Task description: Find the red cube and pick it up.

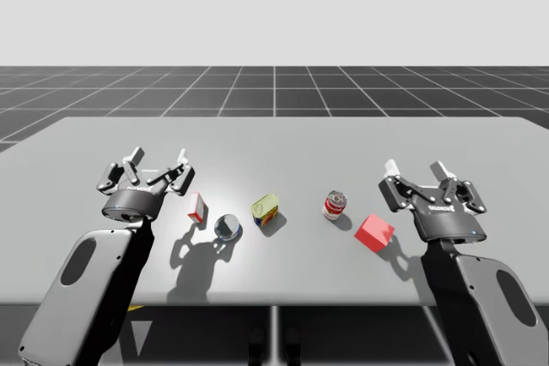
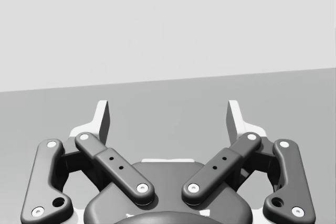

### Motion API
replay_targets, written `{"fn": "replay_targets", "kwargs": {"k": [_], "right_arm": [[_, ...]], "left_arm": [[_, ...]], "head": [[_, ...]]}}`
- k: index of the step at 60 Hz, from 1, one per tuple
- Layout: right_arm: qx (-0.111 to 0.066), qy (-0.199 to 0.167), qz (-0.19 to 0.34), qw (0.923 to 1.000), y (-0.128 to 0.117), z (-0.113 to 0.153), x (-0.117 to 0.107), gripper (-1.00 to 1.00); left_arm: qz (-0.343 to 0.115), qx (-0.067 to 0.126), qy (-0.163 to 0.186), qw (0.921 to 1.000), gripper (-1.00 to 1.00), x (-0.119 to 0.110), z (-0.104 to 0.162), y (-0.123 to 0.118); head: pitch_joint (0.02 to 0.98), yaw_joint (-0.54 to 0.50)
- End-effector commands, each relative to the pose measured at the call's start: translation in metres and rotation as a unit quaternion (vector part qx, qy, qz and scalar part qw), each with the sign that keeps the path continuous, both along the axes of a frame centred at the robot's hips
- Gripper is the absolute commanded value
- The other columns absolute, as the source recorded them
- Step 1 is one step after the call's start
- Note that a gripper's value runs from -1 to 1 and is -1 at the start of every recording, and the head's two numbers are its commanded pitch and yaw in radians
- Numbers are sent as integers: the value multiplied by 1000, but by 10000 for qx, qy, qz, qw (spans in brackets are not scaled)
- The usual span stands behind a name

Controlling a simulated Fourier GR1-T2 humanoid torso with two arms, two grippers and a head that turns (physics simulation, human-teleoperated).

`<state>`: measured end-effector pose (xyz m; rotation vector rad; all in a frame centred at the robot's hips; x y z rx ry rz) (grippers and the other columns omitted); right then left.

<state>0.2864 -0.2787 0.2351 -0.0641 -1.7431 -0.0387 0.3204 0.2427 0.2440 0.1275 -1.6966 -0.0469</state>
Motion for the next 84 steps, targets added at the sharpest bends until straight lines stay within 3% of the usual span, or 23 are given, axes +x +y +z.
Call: {"fn": "replay_targets", "kwargs": {"k": [1, 20, 32, 36, 44, 52, 61, 62, 71, 74, 84], "right_arm": [[-32, 6, -9, 10000, 0, -1, 0, -1000], [-67, -21, 47, 10000, 0, 0, 0, -1000], [5, 112, 265, 9996, 1, 0, -2, -1000], [166, 223, 592, 9979, 1, 5, -10, -1000], [279, 420, 1013, 9936, 1, 10, -29, -1000], [-78, 537, 1485, 9874, 3, -3, -56, -1000], [-283, 577, 1954, 9786, -4, -17, -77, -1000], [-402, 548, 2012, 9772, -6, -20, -81, -1000], [-547, 627, 2478, 9652, -14, -37, -96, -1000], [-679, 609, 2507, 9638, -19, -43, -97, -1000], [-604, 769, 2776, 9557, -35, -65, -98, -1000]], "left_arm": [[-27, -11, -1, 10000, -1000, 0, 0, -1], [-93, -30, 12, 10000, -1000, 0, -1, -7], [-81, -28, 19, 10000, -1000, -1, -2, -8], [-74, -50, 32, 10000, -1000, -1, -2, -8], [-89, -66, 43, 9999, -1000, -1, -2, -7], [-106, -68, 52, 9999, -1000, -1, -3, -7], [-119, -37, 51, 9999, -1000, 0, -3, -7], [-121, -30, 48, 9999, -1000, 0, -4, -7], [-116, -4, 12, 9999, -1000, 0, -4, -8], [-120, -4, -2, 9999, -1000, 1, -4, -8], [-128, 3, -19, 9999, -1000, 1, -4, -9]], "head": [[857, -240], [935, -455], [912, -463], [902, -460], [895, -458], [891, -454], [890, -457], [891, -459], [890, -463], [889, -465], [887, -469]]}}
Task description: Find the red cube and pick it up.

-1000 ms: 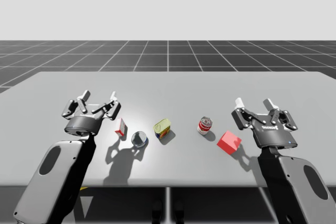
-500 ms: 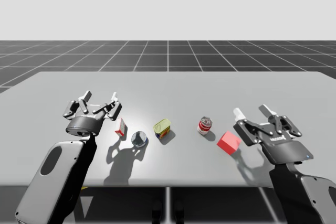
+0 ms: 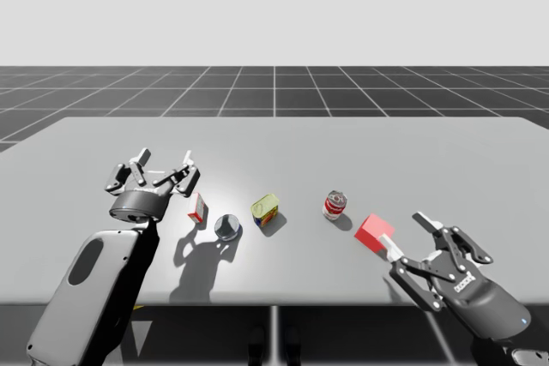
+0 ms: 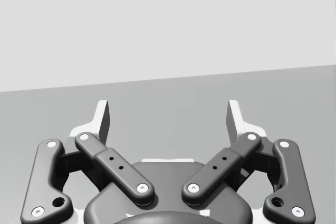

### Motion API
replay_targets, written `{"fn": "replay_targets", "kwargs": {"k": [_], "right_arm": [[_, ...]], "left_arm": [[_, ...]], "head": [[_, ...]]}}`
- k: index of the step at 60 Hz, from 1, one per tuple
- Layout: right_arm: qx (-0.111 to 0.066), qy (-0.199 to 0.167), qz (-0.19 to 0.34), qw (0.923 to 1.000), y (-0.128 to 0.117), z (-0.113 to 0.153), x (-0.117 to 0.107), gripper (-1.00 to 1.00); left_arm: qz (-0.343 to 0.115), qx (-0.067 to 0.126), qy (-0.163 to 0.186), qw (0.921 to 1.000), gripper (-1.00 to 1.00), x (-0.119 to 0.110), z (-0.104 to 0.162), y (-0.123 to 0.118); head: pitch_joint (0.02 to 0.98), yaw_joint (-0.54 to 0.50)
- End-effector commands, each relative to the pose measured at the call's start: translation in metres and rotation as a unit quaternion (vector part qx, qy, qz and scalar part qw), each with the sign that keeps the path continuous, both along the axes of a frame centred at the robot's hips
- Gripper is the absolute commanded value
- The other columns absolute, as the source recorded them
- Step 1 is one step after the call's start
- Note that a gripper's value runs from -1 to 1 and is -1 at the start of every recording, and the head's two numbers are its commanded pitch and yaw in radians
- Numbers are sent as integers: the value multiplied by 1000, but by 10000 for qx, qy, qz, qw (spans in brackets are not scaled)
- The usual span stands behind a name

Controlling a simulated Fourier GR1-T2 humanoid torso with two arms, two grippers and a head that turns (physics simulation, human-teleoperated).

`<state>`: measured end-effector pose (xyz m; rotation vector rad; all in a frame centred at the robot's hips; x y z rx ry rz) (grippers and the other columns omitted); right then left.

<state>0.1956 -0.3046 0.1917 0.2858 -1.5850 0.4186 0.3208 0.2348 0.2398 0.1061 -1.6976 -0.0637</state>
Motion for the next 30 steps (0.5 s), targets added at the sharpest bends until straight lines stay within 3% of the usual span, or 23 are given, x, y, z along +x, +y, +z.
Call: {"fn": "replay_targets", "kwargs": {"k": [1, 23, 30], "right_arm": [[-169, 123, 340, 9992, -12, -27, -6, -1000], [-353, 697, 504, 9957, -31, -69, 18, -1000], [-331, 858, 579, 9941, -31, -74, 27, -1000]], "left_arm": [[-9, 10, -25, 10000, -1000, 0, 0, -1], [-7, 25, -31, 10000, -1000, 0, 0, -2], [-3, 25, -33, 10000, -1000, -1, 0, -2]], "head": [[886, -469], [886, -466], [885, -464]]}}
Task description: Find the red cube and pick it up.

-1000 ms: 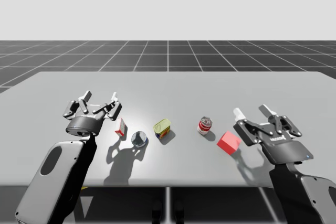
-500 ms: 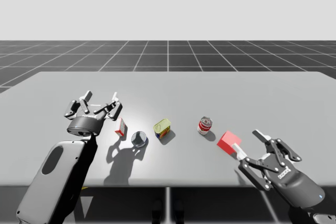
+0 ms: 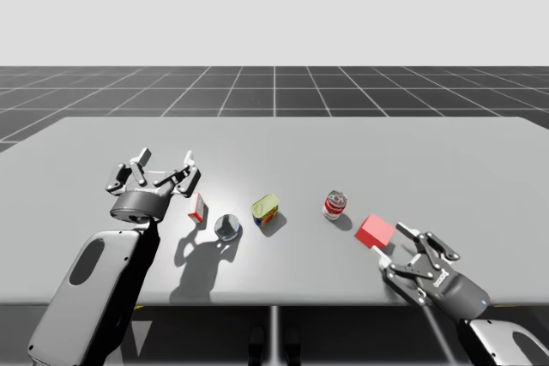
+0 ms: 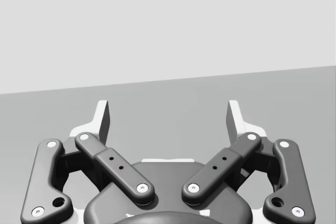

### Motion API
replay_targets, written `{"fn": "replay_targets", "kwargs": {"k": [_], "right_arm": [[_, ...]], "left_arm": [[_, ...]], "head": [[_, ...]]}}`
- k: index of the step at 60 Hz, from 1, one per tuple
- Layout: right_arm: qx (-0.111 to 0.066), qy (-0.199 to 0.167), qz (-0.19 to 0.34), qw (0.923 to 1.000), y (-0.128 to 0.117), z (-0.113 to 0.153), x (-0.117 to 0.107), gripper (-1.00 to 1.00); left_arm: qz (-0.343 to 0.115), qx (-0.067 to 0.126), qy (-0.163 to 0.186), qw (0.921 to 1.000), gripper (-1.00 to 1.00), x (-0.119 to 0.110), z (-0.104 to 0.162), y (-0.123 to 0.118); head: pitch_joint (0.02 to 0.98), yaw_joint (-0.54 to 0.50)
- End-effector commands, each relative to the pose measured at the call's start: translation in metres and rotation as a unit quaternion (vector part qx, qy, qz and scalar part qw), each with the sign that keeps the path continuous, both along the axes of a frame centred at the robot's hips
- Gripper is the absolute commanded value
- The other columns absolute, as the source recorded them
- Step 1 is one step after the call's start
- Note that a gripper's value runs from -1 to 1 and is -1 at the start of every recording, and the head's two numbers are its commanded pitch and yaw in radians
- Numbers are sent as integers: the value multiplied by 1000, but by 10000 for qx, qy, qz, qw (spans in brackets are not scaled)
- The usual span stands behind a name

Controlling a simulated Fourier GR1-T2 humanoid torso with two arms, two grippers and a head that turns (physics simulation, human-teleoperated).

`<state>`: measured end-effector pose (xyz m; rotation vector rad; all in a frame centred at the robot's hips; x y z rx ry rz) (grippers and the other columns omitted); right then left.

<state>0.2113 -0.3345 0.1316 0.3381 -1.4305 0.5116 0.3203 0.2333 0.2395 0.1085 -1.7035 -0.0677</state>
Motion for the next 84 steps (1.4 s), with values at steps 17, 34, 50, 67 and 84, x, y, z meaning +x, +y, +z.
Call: {"fn": "replay_targets", "kwargs": {"k": [17, 34, 50, 67, 84], "right_arm": [[-234, 392, 184, 9988, 14, -18, 29, -1000], [-234, 417, 261, 9985, 8, -26, 25, 1000], [-258, 390, 262, 9986, 6, -28, 25, 1000], [-291, 398, 261, 9984, 6, -29, 25, 1000], [-28, 80, 234, 9997, 9, 13, 24, 1000]], "left_arm": [[1, 13, -10, 10000, -1000, -1, 0, 0], [-10, 36, -9, 10000, -1000, 0, 0, -1], [-17, 57, -7, 10000, -1000, 0, -1, -2], [-28, 99, -48, 9999, -1000, -1, -1, -2], [5, 149, -146, 9998, -1000, -1, -2, -3]], "head": [[877, -459], [860, -458], [689, -477], [508, -503], [483, -505]]}}
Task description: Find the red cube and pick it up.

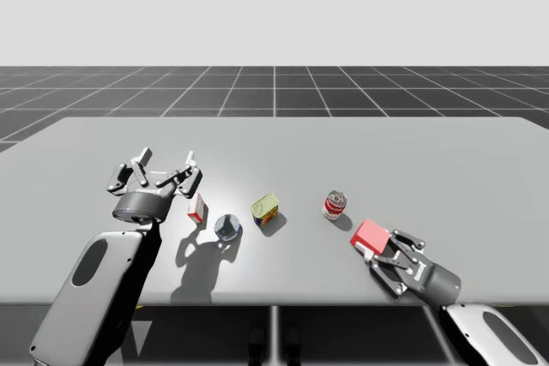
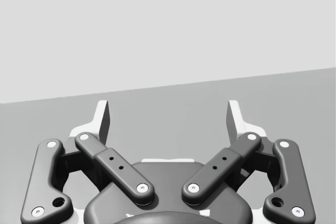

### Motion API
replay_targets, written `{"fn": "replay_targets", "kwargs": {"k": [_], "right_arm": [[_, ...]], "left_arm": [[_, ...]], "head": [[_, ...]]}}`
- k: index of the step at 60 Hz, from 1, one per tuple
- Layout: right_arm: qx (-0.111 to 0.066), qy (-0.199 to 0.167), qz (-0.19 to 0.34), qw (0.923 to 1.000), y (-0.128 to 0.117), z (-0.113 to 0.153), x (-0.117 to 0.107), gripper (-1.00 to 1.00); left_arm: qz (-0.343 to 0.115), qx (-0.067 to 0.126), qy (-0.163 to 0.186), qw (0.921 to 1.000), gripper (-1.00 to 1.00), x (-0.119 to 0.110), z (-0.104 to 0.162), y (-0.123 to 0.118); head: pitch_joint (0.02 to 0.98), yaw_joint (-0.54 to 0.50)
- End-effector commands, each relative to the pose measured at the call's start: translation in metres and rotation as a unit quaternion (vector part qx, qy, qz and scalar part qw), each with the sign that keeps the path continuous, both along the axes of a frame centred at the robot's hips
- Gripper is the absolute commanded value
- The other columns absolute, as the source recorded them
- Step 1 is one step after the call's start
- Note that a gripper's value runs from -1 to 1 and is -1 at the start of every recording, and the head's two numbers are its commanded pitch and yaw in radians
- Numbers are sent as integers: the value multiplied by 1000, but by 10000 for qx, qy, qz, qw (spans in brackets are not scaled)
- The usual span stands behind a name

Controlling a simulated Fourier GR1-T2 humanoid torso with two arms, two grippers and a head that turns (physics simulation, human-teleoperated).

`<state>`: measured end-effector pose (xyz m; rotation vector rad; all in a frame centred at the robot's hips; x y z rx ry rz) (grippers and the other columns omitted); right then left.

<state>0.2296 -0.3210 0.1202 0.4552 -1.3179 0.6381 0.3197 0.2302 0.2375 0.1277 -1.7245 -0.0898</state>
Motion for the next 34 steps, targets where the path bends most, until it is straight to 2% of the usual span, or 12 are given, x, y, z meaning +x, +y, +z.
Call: {"fn": "replay_targets", "kwargs": {"k": [1, 7, 10, 11, 15, 19, 34], "right_arm": [[95, -390, -592, 9974, -4, 28, 6, 1000], [113, -651, -903, 9937, -4, 64, 10, 1000], [164, -685, -1001, 9925, -4, 71, 12, 1000], [205, -796, -1237, 9889, -4, 83, 15, 1000], [290, -928, -1387, 9855, -3, 97, 17, 1000], [378, -1191, -1641, 9785, -2, 119, 21, 1000], [751, -1928, -2159, 9542, 0, 190, 23, 1000]], "left_arm": [[13, 19, -39, 10000, -1000, 0, 0, 0], [17, 1, -42, 10000, -1000, 0, 1, 1], [17, 0, -41, 10000, -1000, 0, 1, 1], [13, 0, -41, 10000, -1000, 0, 1, 1], [5, 5, -42, 10000, -1000, 0, 1, 1], [-1, 10, -41, 10000, -1000, 0, 1, 1], [17, 2, -52, 10000, -1000, 0, 2, 1]], "head": [[483, -505], [482, -506], [482, -505], [483, -507], [483, -508], [482, -509], [483, -505]]}}
